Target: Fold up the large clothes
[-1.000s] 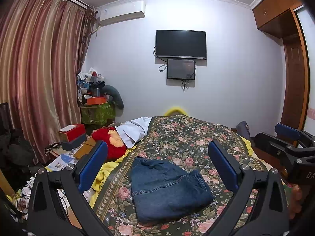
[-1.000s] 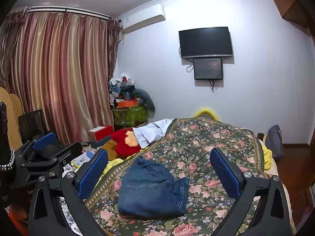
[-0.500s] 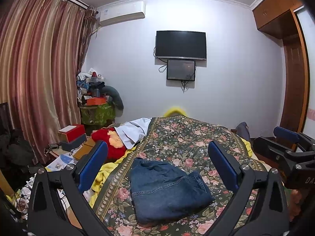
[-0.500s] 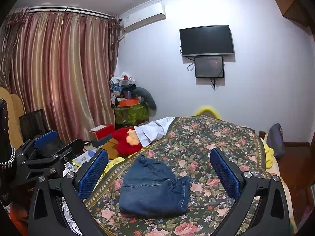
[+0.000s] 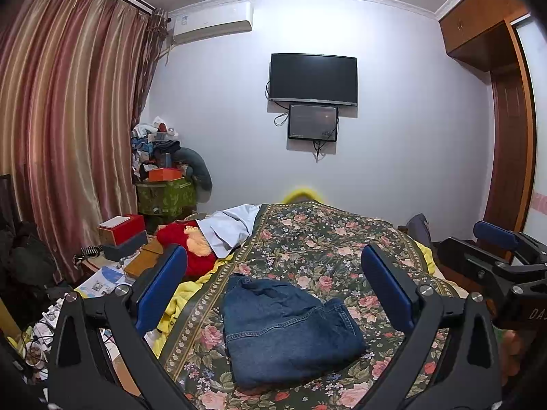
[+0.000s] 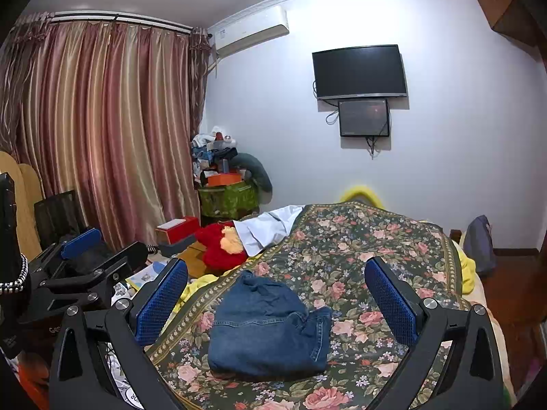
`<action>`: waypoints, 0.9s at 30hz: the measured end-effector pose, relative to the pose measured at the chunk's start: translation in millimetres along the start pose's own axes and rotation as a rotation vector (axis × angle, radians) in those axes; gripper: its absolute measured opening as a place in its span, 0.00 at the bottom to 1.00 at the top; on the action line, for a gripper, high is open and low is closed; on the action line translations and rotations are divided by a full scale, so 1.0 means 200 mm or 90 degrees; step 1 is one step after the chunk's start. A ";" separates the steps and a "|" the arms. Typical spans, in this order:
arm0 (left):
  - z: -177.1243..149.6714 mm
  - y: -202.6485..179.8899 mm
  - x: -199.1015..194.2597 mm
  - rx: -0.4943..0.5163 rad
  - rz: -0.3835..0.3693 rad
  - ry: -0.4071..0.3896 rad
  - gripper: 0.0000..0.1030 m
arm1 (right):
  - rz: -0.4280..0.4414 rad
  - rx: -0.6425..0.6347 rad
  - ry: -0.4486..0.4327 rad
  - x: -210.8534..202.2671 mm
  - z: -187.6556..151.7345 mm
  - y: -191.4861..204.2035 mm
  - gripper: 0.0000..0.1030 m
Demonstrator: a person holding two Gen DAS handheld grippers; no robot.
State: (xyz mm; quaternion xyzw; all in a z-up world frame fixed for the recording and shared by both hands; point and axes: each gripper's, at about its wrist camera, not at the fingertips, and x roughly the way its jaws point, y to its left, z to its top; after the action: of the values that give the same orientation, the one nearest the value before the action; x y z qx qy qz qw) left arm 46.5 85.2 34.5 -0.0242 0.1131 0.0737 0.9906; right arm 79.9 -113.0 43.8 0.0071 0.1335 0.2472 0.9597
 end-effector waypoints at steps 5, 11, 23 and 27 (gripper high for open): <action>0.01 -0.02 -0.01 -0.001 -0.005 0.000 1.00 | 0.002 0.001 -0.001 0.00 0.00 0.00 1.00; 0.01 -0.03 -0.01 -0.004 -0.012 0.001 1.00 | 0.003 0.000 -0.001 0.00 0.00 0.00 1.00; 0.00 -0.05 -0.01 -0.001 -0.022 0.008 1.00 | 0.001 0.003 -0.003 0.00 0.01 -0.01 1.00; 0.00 -0.05 -0.01 -0.004 -0.022 0.010 1.00 | 0.000 0.004 -0.001 0.00 0.01 -0.01 1.00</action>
State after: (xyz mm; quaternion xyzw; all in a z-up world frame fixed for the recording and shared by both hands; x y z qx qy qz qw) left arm 46.4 75.0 36.1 -0.0296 0.1201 0.0567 0.9907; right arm 80.8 -114.7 46.1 0.0106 0.1334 0.2470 0.9597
